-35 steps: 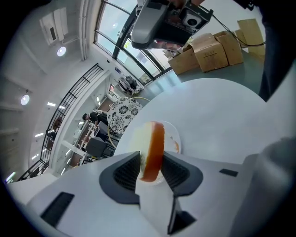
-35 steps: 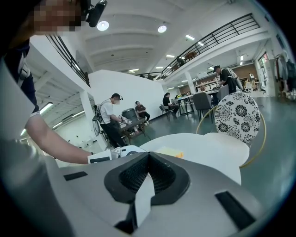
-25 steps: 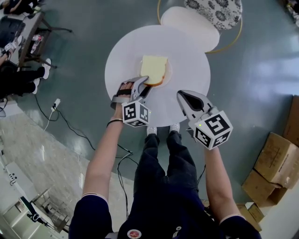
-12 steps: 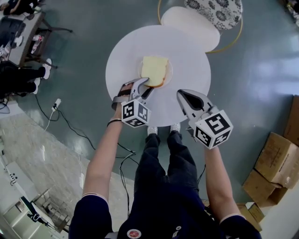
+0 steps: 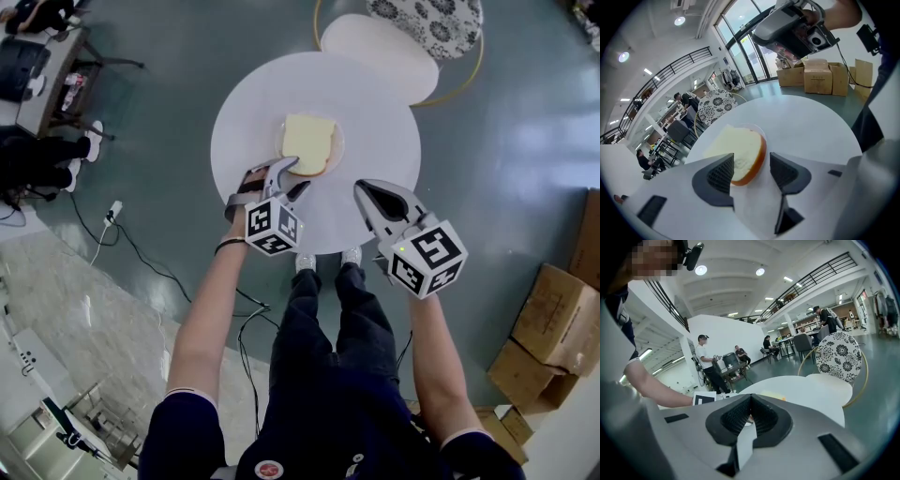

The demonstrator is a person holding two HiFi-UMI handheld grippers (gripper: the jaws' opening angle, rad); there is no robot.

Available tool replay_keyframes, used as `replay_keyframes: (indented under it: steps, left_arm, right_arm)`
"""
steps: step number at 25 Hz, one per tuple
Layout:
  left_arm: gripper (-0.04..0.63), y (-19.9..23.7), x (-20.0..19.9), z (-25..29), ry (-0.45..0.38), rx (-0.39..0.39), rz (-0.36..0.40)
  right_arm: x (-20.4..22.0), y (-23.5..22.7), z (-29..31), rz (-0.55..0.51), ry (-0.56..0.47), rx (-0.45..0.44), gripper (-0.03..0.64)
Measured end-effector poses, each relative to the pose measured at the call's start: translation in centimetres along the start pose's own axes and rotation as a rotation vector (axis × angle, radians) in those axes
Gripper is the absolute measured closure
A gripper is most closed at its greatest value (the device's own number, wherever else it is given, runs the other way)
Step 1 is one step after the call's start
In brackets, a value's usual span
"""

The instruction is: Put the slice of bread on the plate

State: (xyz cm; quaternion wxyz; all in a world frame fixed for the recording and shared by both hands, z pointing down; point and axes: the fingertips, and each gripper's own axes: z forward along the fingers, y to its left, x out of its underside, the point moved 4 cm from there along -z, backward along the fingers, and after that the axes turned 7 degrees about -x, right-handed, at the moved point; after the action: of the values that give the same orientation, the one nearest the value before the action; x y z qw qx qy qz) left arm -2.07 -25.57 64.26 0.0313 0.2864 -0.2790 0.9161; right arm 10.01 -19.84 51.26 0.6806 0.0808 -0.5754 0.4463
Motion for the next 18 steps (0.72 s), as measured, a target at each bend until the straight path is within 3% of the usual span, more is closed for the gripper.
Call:
replay_keyframes:
  steps: [6,13,18]
  left_arm:
    - [0.370,0.5,-0.2,-0.6,-0.025,-0.006,-0.101]
    - [0.371,2.8,-2.6,-3.8,-0.118,-0.080,-0.335]
    - [0.371,4.8,-5.5,-7.6,-0.202,-0.125,-0.446]
  right_arm:
    - [-0.2,-0.1,0.0,-0.007,0.004,0.005,0.612]
    - [-2.1,0.4,-0.1,-0.051,-0.009,0.002,0.612]
    - [-4.2,1.3,-0.6,-0.090,-0.026,-0.007,0.612]
